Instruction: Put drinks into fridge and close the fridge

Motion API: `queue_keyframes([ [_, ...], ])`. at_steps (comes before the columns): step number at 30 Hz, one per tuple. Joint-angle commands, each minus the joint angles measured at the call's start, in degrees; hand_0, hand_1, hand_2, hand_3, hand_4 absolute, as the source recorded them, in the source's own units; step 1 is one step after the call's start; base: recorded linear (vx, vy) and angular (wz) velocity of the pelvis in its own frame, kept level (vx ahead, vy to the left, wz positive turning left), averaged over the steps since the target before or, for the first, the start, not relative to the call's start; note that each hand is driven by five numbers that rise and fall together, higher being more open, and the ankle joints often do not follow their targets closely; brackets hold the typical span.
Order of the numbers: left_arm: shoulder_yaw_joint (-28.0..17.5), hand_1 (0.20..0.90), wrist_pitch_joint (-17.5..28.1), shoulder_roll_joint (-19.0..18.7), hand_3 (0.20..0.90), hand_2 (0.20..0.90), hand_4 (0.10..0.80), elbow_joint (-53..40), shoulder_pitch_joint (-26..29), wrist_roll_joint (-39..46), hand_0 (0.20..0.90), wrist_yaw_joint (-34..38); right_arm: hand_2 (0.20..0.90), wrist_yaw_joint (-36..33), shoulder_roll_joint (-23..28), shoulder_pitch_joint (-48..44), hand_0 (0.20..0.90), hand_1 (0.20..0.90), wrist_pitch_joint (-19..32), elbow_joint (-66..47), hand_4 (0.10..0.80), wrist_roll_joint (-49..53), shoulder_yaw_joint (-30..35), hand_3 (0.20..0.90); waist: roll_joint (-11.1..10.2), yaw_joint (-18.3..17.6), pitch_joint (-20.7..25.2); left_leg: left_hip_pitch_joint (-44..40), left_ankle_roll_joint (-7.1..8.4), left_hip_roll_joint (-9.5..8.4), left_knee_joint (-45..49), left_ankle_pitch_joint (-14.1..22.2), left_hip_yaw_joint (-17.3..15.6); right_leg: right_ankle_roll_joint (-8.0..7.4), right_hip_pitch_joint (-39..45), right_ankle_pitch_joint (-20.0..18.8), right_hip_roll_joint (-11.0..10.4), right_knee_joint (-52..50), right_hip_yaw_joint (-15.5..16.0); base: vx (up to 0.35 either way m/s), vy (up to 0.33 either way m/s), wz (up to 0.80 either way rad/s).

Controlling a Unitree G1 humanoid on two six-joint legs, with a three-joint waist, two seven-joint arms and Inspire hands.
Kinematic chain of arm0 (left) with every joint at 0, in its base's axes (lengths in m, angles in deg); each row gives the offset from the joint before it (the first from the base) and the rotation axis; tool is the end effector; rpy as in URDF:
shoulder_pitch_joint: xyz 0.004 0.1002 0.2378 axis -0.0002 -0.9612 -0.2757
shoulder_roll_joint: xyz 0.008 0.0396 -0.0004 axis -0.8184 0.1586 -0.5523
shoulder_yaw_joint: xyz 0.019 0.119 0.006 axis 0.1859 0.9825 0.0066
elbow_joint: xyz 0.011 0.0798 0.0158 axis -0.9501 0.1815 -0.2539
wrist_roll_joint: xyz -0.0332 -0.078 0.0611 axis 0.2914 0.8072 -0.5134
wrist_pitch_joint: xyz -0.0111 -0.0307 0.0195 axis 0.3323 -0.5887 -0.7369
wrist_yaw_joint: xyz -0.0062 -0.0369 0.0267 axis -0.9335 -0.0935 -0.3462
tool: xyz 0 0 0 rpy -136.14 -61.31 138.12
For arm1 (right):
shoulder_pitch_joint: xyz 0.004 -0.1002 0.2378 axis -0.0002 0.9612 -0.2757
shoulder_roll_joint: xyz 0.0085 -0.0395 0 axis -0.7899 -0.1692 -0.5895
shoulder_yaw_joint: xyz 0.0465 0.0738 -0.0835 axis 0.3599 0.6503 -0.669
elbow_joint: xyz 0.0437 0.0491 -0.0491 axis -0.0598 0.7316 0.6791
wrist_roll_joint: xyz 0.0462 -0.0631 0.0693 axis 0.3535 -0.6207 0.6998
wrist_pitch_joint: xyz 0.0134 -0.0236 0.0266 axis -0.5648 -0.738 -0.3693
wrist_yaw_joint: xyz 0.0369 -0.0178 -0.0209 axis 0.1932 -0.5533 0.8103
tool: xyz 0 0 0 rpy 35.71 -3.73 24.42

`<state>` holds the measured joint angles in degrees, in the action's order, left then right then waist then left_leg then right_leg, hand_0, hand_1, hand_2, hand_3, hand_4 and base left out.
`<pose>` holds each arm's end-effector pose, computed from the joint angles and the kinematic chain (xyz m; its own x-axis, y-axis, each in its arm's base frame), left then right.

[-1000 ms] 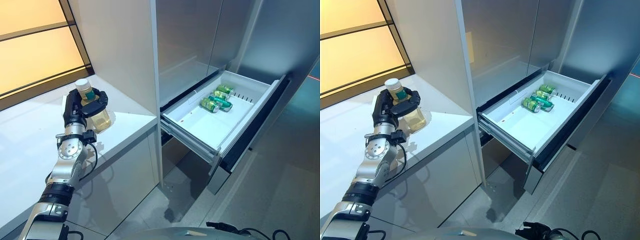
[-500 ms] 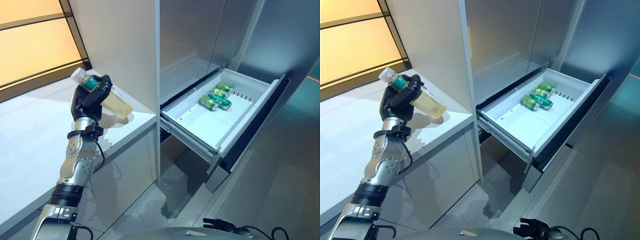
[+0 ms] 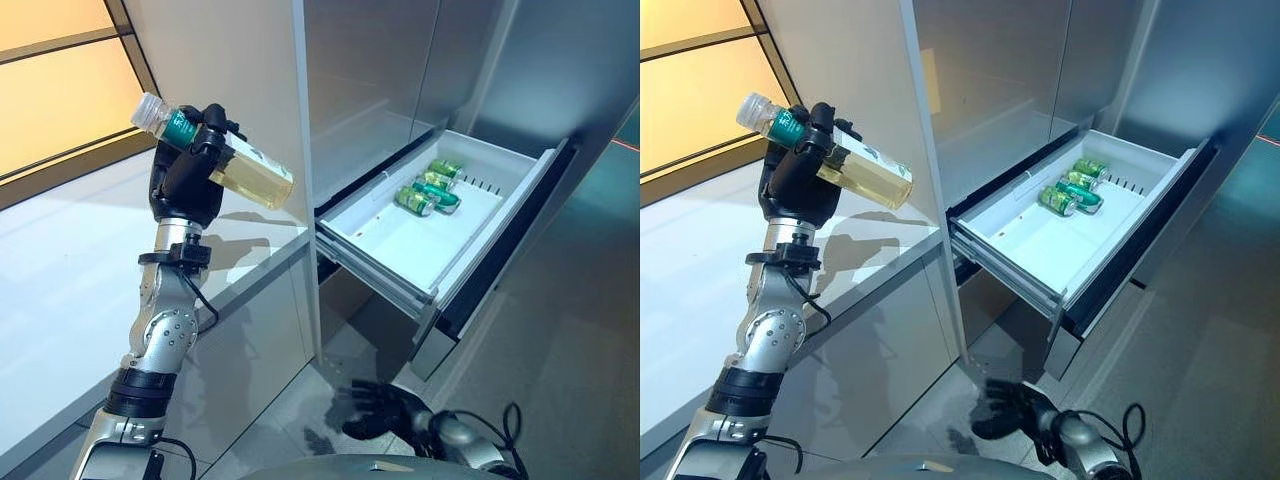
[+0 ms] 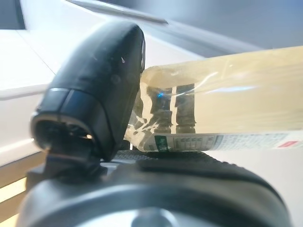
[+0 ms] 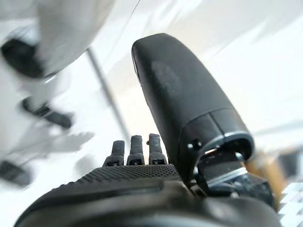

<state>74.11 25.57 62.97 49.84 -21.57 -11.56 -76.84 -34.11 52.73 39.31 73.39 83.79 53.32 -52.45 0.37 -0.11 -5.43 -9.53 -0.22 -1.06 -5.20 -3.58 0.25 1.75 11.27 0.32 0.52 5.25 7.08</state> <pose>0.2446 0.2084 0.1242 0.8328 -0.0335 0.5526 0.3962 0.7333 -0.5526 0.1424 -0.1671 -0.0945 0.5090 0.5127 -0.6914 -0.5186 0.8238 0.2291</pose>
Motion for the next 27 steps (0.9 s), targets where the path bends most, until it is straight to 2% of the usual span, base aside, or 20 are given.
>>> queue_keyframes([
  [1,-0.94,0.300,10.76,-0.52,0.200,0.300,0.100,-9.46,8.56,-0.38,0.300,-8.59,0.900,4.04,-0.60,-3.41,0.900,0.900,1.05,-9.75,0.800,5.32,-1.81,0.900,-0.43,0.25,2.29,-0.88,-0.68,-1.27,0.20,6.05,-0.82,-3.83,-1.30,2.84,-0.97,-3.01,0.06,-0.032,-0.007,0.03],
  [6,1.04,0.300,11.12,0.42,0.200,0.300,0.100,-10.31,4.86,-3.16,0.300,-13.62,0.900,8.95,1.69,-5.22,0.900,0.900,-2.05,-22.90,0.800,13.03,-0.90,0.900,-0.63,0.48,2.00,-0.55,-0.72,-1.19,0.20,5.65,-0.98,-3.99,-1.53,2.32,-0.97,-2.80,-0.05,-0.007,-0.001,0.01],
  [11,2.00,0.300,10.39,0.16,0.200,0.300,0.100,-10.35,2.17,-5.39,0.300,-16.08,0.900,6.48,4.72,-10.04,0.900,0.900,-1.04,-39.43,0.800,21.93,3.50,0.900,-0.72,0.43,1.90,-0.20,-0.87,-1.08,0.20,5.55,-1.35,-4.13,-1.92,1.97,-0.93,-2.67,-0.38,0.000,0.000,0.00],
  [14,2.02,0.300,8.27,0.02,0.200,0.300,0.100,-9.98,1.88,-4.98,0.300,-17.29,0.900,5.03,6.26,-13.55,0.900,0.900,1.64,-46.16,0.800,22.65,6.48,0.900,-0.75,0.31,2.04,0.01,-0.92,-1.08,0.20,5.54,-1.55,-4.24,-2.30,1.80,-0.90,-2.69,-0.72,-0.005,0.002,-0.01],
  [19,2.81,0.300,4.63,0.28,0.200,0.300,0.100,-11.09,2.39,-4.09,0.300,-18.46,0.900,-0.94,10.00,-18.62,0.900,0.900,-1.20,-51.81,0.800,21.76,10.93,0.900,-0.99,0.13,2.34,0.63,-1.08,-1.14,0.20,5.14,-1.85,-4.15,-2.99,1.21,-0.93,-2.58,-1.04,-0.025,0.010,0.00],
  [23,4.07,0.300,2.83,0.42,0.200,0.300,0.100,-12.84,2.76,-4.73,0.300,-19.40,0.900,-0.82,12.96,-19.07,0.900,0.900,-4.56,-53.28,0.800,22.40,12.91,0.900,-1.44,-0.37,2.69,0.75,-1.15,-1.22,0.20,5.14,-2.14,-4.16,-3.25,1.05,-0.84,-2.58,-1.33,0.000,0.000,0.00],
  [27,5.68,0.300,2.79,0.44,0.200,0.300,0.100,-12.79,4.24,-6.86,0.300,-18.82,0.900,0.12,13.84,-20.22,0.900,0.900,-6.43,-53.31,0.800,24.17,12.67,0.900,-1.70,-0.72,2.69,0.61,-1.18,-1.25,0.20,5.20,-2.20,-4.09,-3.20,0.93,-0.70,-2.58,-1.56,0.000,0.000,0.00],
])
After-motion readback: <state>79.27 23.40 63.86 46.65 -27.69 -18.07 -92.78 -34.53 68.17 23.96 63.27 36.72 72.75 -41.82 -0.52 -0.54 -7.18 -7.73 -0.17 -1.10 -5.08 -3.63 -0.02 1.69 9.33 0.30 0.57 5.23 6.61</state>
